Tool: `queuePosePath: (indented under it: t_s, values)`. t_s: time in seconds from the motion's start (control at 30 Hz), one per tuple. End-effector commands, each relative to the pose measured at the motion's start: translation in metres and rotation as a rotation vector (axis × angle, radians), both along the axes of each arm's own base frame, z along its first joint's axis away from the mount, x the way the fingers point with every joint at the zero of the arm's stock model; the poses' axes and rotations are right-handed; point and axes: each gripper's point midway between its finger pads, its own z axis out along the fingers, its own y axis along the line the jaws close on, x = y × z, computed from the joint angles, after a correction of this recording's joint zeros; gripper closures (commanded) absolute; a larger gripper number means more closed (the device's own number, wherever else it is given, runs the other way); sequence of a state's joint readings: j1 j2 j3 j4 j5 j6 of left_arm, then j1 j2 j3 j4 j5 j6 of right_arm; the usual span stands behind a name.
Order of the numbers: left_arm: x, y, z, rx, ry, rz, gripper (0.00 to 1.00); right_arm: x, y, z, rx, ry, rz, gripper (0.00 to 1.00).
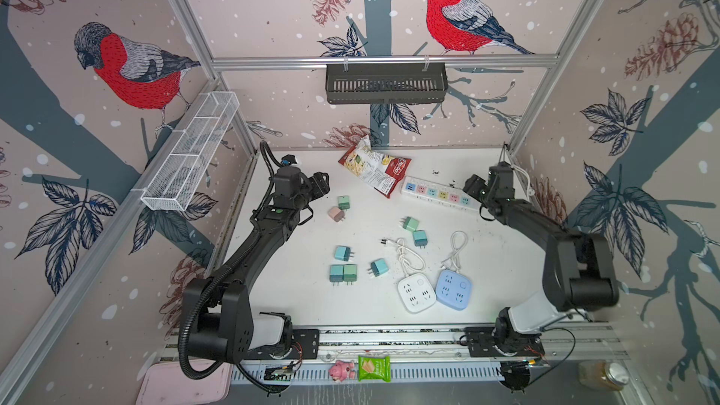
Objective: Insert the plug
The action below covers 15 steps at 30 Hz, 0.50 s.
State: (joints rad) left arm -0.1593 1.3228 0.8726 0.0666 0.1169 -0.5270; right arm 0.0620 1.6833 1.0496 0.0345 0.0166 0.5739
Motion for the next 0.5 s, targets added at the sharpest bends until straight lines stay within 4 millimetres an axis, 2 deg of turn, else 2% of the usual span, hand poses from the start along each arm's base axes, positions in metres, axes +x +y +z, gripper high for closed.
queuePosePath:
  t_s: [0.0, 0.1, 0.2, 0.27, 0.4, 0.47]
  values:
    - [-0.023, 0.011, -0.039, 0.151, 0.071, -0.019, 0.28, 0.019, 0.022, -0.021, -0.076, 0.148, 0.079, 0.26]
    - [-0.048, 0.015, -0.062, 0.165, 0.059, -0.023, 0.24, 0.046, 0.043, -0.019, -0.143, 0.154, 0.105, 0.27]
    - [-0.062, -0.018, -0.053, 0.092, -0.034, -0.204, 0.23, 0.065, 0.063, -0.024, -0.15, 0.167, 0.142, 0.27]
    - [-0.067, -0.024, -0.056, 0.113, -0.019, -0.218, 0.27, 0.075, 0.075, -0.035, -0.149, 0.19, 0.165, 0.27]
    - [-0.083, -0.019, -0.077, 0.184, 0.054, -0.154, 0.28, 0.086, 0.083, -0.057, -0.154, 0.254, 0.185, 0.31]
    - [-0.086, -0.022, -0.077, 0.167, 0.045, -0.17, 0.28, 0.088, 0.082, -0.063, -0.161, 0.271, 0.182, 0.31]
